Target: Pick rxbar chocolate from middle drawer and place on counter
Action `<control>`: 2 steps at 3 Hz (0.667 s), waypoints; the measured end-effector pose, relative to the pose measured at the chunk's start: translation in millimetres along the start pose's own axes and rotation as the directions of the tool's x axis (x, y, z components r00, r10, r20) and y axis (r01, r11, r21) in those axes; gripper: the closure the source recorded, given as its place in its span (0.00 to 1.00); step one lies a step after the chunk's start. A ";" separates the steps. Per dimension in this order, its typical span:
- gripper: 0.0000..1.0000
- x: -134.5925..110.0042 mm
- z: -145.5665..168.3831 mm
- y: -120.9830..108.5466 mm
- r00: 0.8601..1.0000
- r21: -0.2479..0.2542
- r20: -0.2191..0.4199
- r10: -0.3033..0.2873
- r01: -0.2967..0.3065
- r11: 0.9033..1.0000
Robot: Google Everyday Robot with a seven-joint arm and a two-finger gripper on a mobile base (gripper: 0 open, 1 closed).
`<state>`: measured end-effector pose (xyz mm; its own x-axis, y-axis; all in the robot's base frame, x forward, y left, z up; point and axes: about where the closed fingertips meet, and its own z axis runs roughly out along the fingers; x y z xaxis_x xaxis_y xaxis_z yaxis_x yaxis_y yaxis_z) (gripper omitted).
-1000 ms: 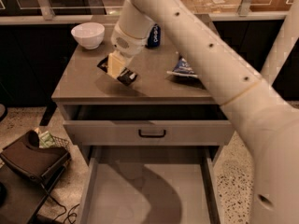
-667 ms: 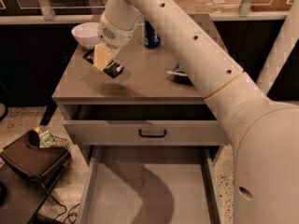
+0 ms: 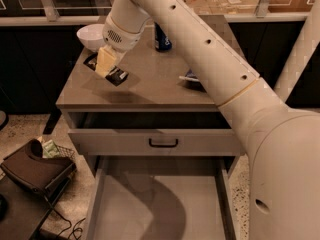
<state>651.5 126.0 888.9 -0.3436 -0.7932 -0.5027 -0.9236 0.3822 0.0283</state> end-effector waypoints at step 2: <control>0.00 -5.8 5.7 -1.1 1.000 0.002 0.018 -0.002 0.002 1.000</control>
Offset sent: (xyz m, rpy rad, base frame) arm 0.0019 0.0032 -0.0008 0.0076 -0.0046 0.0001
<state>655.5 132.9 886.8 -0.3385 -0.7855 -0.5182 -0.9241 0.3812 0.0258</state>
